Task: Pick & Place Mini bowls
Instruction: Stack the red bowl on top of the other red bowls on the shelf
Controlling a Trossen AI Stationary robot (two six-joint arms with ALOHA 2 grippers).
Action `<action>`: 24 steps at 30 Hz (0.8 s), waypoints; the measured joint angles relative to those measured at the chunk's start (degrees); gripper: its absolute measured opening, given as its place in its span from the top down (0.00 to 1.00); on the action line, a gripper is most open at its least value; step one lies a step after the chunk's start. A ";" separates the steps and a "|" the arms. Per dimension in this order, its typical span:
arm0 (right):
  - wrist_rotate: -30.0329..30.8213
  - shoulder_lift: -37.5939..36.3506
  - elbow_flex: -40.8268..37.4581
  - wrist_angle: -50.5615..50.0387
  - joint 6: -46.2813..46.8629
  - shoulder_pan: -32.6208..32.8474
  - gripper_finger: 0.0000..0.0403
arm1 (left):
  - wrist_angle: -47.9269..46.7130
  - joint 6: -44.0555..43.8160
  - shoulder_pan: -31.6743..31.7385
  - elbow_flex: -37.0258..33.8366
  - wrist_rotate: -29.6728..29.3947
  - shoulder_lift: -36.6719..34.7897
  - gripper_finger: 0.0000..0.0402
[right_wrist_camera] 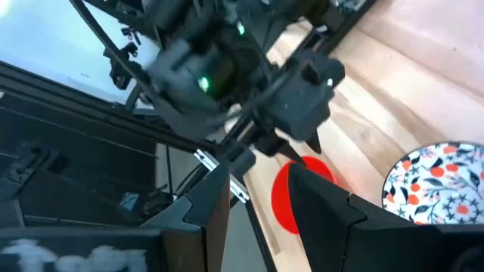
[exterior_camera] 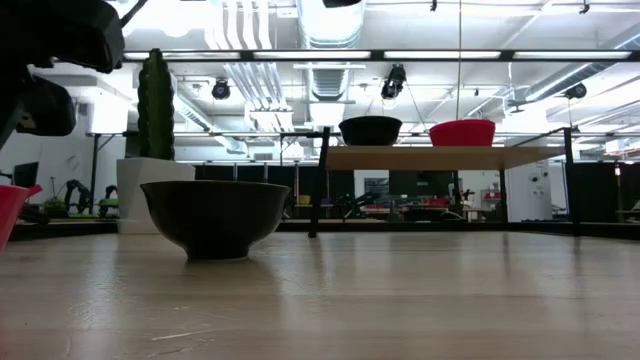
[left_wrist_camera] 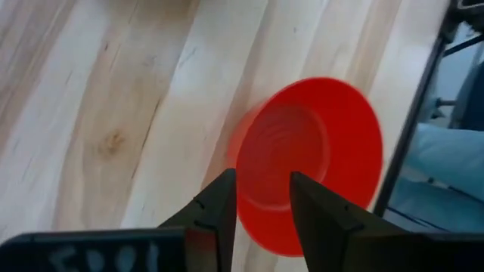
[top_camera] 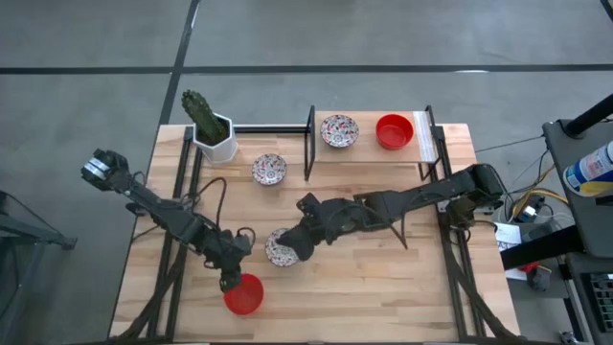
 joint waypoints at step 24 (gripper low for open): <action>4.52 -2.53 0.00 -0.24 -3.15 -0.01 0.67 | 1.02 -1.75 -1.56 0.00 -2.12 11.19 0.75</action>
